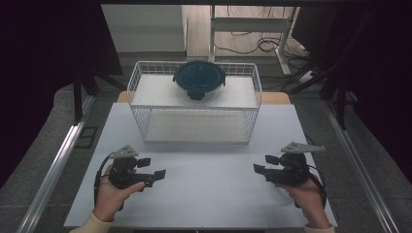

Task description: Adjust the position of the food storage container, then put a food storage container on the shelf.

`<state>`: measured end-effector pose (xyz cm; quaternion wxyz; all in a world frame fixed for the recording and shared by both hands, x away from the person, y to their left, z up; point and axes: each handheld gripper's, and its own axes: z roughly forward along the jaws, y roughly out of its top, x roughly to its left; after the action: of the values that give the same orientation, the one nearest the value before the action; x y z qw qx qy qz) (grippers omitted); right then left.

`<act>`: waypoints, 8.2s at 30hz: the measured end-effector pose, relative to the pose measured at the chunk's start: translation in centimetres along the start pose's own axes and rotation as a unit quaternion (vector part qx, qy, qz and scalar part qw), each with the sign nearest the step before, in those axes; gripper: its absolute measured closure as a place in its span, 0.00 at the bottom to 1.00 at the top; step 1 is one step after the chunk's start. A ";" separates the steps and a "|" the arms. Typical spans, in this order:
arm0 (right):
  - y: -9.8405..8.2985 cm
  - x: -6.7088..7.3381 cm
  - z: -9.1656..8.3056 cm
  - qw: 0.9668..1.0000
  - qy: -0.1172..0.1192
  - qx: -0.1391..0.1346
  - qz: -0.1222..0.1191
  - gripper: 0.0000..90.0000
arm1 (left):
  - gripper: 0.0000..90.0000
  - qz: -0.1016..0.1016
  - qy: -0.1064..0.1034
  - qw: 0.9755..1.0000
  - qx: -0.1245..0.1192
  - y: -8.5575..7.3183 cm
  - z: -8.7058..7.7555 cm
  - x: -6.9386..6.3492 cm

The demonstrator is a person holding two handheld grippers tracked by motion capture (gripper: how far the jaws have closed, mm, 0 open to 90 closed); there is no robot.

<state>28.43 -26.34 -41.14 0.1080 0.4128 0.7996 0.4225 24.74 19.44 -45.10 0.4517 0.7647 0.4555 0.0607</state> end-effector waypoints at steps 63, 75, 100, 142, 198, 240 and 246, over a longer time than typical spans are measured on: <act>-4.7 -9.1 -2.1 0.972 -0.172 0.154 0.042 1.00 | 0.22 -0.002 0.004 1.000 0.021 -0.7 0.5 0.6; -4.4 -7.1 -1.1 0.974 -0.151 0.169 0.029 1.00 | 0.22 -0.002 0.003 1.000 0.023 -0.8 0.6 0.6; -4.6 -3.1 1.9 0.973 -0.103 0.204 0.002 0.99 | 0.22 -0.002 0.003 1.000 0.025 -0.9 0.6 0.6; -1.3 5.6 10.3 0.978 -0.037 0.183 -0.096 1.00 | 0.22 -0.005 0.000 0.999 0.035 -1.0 1.3 0.7; -1.6 3.3 6.5 0.997 0.056 0.033 0.033 0.35 | 0.20 -0.029 -0.004 0.999 0.018 -1.5 0.8 0.5; -0.6 5.2 9.8 0.989 0.111 0.063 0.073 0.40 | 0.31 -0.120 -0.086 0.988 0.038 0.1 6.8 -1.0; -1.2 5.1 10.3 0.987 0.116 0.071 0.084 0.42 | 0.35 -0.154 -0.116 0.980 0.056 -0.6 8.1 -0.4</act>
<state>29.86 -16.81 -47.48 -0.0510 0.4337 0.7972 0.4168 28.19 14.06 -50.12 0.4623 0.7110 0.5150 -0.1246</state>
